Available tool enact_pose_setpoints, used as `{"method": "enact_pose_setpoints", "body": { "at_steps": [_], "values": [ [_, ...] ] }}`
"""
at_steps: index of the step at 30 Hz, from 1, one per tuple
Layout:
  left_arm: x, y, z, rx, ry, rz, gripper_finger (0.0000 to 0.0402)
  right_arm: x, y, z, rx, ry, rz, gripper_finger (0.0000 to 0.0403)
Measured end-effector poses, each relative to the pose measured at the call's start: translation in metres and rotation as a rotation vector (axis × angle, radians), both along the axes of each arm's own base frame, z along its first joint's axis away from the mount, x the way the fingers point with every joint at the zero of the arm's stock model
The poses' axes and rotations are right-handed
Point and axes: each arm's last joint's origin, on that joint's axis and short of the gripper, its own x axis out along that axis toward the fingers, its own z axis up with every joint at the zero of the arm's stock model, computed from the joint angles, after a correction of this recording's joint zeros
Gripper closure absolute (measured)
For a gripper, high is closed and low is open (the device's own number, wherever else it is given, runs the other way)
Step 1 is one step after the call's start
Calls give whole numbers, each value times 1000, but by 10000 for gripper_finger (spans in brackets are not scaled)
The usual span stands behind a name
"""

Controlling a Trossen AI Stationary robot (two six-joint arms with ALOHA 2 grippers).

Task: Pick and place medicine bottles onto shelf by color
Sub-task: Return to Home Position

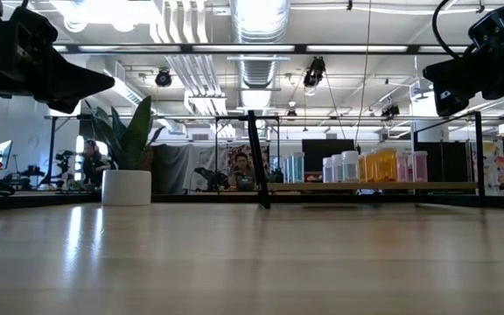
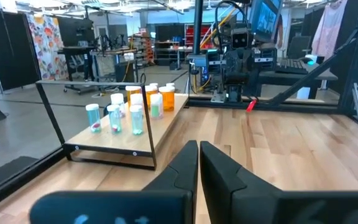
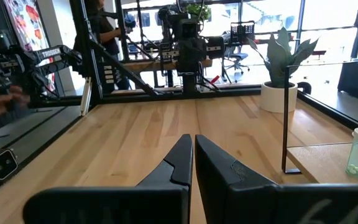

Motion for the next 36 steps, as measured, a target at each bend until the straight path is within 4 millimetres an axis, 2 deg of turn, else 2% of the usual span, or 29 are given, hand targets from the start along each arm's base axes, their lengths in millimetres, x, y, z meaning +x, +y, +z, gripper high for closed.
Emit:
{"method": "enact_pose_setpoints", "body": {
  "at_steps": [3, 6, 14, 19, 26, 36],
  "values": [
    [0, 1, 3, 88, -7, 38, 402, 0, 0, 0, 0, 0, 0, 394],
    [0, 2, 16, 61, -133, 60, 402, 0, 0, 0, 0, 0, 0, 394],
    [-1, 4, 24, 19, -249, -102, 402, 0, 0, 0, 0, 1, 0, 394],
    [0, 7, 24, 13, -249, -143, 402, 0, 0, 0, 0, 2, -1, 394],
    [-2, 6, 18, 34, -194, -290, 402, 0, 0, 0, 0, 2, -1, 394],
    [-1, 6, 15, 30, -160, -297, 402, 0, 0, 0, 0, 2, -1, 394]
  ]
}}
